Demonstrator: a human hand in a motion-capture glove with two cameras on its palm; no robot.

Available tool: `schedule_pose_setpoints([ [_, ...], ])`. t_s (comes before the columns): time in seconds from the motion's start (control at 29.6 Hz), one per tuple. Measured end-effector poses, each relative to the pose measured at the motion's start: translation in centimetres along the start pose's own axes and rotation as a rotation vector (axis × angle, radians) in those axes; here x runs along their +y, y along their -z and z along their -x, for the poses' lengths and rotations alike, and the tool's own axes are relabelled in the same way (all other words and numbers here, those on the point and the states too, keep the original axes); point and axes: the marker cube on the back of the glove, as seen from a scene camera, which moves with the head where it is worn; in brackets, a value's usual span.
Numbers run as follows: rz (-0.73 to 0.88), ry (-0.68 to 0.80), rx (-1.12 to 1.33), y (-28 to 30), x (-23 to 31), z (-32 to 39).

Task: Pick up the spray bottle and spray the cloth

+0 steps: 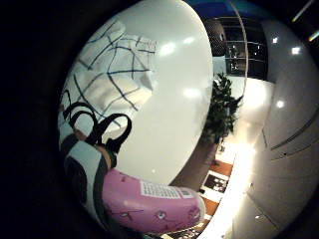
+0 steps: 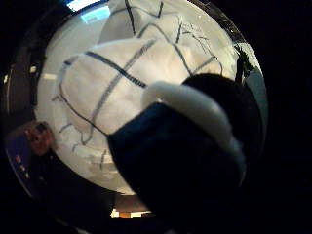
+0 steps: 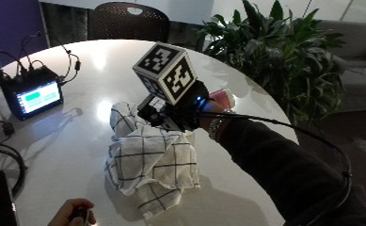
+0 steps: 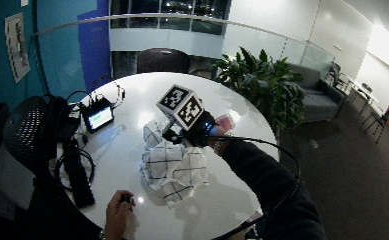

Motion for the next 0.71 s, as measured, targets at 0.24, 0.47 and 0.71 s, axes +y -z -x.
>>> schedule_pose_setpoints([
  [0.24,-0.086,-0.001,-0.091,3.2,-0.5,-0.4],
  [0.47,-0.244,-0.017,-0.332,6.2,-0.7,0.0],
  [0.71,-0.434,-0.007,-0.639,8.2,-1.1,1.3],
])
